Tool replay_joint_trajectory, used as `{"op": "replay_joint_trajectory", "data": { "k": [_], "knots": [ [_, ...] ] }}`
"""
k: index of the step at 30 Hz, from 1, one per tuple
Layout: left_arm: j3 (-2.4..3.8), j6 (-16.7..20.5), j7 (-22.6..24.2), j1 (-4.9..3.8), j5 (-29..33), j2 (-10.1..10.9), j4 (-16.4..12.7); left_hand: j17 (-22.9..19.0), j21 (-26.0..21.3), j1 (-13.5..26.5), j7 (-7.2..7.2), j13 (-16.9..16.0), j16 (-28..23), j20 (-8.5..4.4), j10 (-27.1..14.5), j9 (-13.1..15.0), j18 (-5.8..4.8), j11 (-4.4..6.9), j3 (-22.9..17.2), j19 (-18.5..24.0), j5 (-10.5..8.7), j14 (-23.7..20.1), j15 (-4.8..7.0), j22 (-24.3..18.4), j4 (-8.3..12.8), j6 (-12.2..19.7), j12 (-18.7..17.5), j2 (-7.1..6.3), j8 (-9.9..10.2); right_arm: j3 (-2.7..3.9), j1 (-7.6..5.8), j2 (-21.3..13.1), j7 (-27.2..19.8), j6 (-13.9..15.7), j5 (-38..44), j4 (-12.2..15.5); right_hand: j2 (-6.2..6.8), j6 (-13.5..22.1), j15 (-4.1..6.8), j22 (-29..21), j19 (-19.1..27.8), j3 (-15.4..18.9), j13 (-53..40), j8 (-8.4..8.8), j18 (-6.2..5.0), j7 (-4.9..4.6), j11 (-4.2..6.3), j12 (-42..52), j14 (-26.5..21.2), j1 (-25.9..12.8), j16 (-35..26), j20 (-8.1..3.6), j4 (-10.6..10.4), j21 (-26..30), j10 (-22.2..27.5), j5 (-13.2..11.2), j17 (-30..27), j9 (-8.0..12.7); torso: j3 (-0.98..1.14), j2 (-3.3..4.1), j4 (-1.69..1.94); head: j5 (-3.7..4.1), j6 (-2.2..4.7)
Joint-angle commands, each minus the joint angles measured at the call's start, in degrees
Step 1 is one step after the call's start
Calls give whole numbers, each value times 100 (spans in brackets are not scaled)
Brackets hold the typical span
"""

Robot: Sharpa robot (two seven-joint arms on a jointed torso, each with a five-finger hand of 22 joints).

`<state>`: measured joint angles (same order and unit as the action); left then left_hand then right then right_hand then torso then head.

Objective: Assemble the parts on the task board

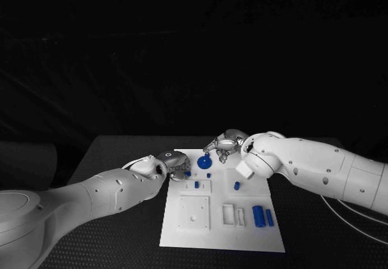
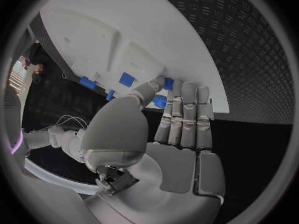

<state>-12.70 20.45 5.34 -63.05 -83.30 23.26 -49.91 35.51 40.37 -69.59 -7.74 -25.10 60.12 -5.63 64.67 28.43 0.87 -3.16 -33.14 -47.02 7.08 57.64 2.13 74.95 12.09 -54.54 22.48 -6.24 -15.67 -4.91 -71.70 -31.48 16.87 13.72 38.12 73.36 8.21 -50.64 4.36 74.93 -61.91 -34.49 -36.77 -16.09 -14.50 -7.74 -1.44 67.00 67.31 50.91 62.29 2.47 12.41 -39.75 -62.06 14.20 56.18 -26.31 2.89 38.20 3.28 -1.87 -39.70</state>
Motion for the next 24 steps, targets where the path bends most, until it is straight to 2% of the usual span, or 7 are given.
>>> {"op": "replay_joint_trajectory", "data": {
  "k": [1, 9, 16, 19, 22, 24],
  "knots": [
    [-84, -293, -73, 140, -169, 38, 23, -12, 18, 0, 5, 62, 29, -226, 67, 3, -9, -1, -50, -58, 87, 19, 30, 114, 36, -46, -101, 126, -23, 4, -1, -7, -50, -67, 28, 9, 17, -1, 29, 125, 48, -22, -11, 23, -50, -25, -2, 13, 1, -55, 24, 4, 5, -36, 34, 26, 8, 9, 2, 2, 1, 9, 5],
    [-80, -124, -7, 139, -93, 97, -35, -44, 10, 73, -3, 217, -11, -237, 204, -21, -4, -25, -145, -110, 160, 79, 28, 109, 111, -31, -398, 147, -12, 4, -1, -16, -52, -74, 26, 6, 21, -2, 29, 124, 50, -20, -15, 23, -50, -25, -2, 12, 0, -58, 24, 4, 4, -39, 34, 27, 9, 9, 0, 2, 2, 4, 13],
    [-70, 61, 34, 128, -46, 251, -158, -49, 11, 72, -6, 245, -16, -239, 246, -28, 2, -27, -174, -132, 190, 101, 29, 109, 127, -26, -464, 135, -10, 4, -1, -34, -51, -81, 25, -18, 22, -2, 29, 124, 52, -21, -19, 23, -50, -24, -2, 10, 0, -59, 24, 4, 3, -42, 34, 27, 10, 9, -2, -5, 8, 1, 23],
    [-14, 125, 59, 100, -13, 319, -232, -50, 12, 76, -7, 251, -17, -239, 258, -29, 3, -28, -179, -140, 191, 108, 30, 109, 127, -28, -478, 130, -11, 4, -1, -37, -50, -81, 25, -35, 23, -2, 29, 124, 53, -21, -21, 23, -50, -24, -2, 10, -1, -58, 25, 4, 4, -44, 34, 27, 10, 9, -8, -7, 13, 3, 33],
    [1, 145, 70, 56, 9, 370, -295, -51, 14, 76, -6, 257, -18, -241, 272, -30, 6, -28, -185, -150, 191, 117, 31, 109, 127, -30, -494, 122, -13, 4, -1, -37, -51, -79, 25, -52, 23, -2, 29, 124, 54, -22, -24, 23, -50, -24, -1, 9, -1, -57, 25, 3, 5, -45, 34, 27, 11, 9, -9, -5, 10, -2, 45],
    [75, 141, 75, 36, 31, 383, -325, -53, 14, 76, -5, 260, -20, -241, 281, -30, 7, -27, -190, -155, 191, 122, 32, 109, 126, -33, -503, 121, -14, 4, -1, -36, -50, -81, 25, -61, 24, -3, 29, 124, 55, -23, -25, 23, -50, -24, -1, 9, -1, -56, 25, 3, 6, -46, 34, 26, 11, 9, -7, -4, 6, -13, 56]
  ]
}}
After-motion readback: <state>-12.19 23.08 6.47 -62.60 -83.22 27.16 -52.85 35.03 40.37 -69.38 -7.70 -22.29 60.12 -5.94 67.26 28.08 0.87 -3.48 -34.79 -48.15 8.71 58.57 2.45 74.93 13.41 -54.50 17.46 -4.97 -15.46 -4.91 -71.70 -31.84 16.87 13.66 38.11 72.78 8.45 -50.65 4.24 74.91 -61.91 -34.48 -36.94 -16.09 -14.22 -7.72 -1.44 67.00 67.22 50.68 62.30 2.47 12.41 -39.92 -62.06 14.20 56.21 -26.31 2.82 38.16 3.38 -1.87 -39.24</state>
